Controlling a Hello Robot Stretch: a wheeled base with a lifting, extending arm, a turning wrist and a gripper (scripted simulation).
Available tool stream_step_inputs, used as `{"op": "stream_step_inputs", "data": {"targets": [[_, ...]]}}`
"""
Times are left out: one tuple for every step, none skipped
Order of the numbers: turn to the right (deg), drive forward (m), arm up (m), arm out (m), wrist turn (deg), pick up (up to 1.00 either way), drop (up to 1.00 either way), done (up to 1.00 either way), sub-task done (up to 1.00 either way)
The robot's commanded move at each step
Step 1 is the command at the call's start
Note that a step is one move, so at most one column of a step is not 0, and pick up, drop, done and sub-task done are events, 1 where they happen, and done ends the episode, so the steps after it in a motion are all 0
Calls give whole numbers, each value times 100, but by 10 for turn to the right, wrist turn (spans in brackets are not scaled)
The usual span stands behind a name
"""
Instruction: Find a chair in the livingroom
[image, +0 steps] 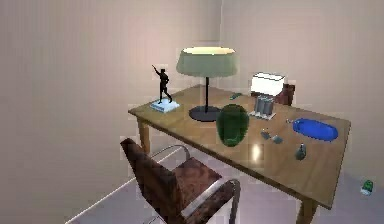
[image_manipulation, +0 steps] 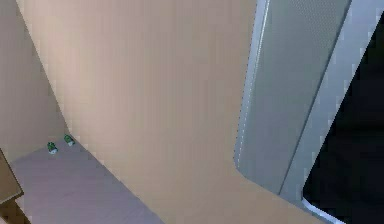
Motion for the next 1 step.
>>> {"op": "stream_step_inputs", "data": {"targets": [[0,0,0,0,0,0,0,100,0]]}}
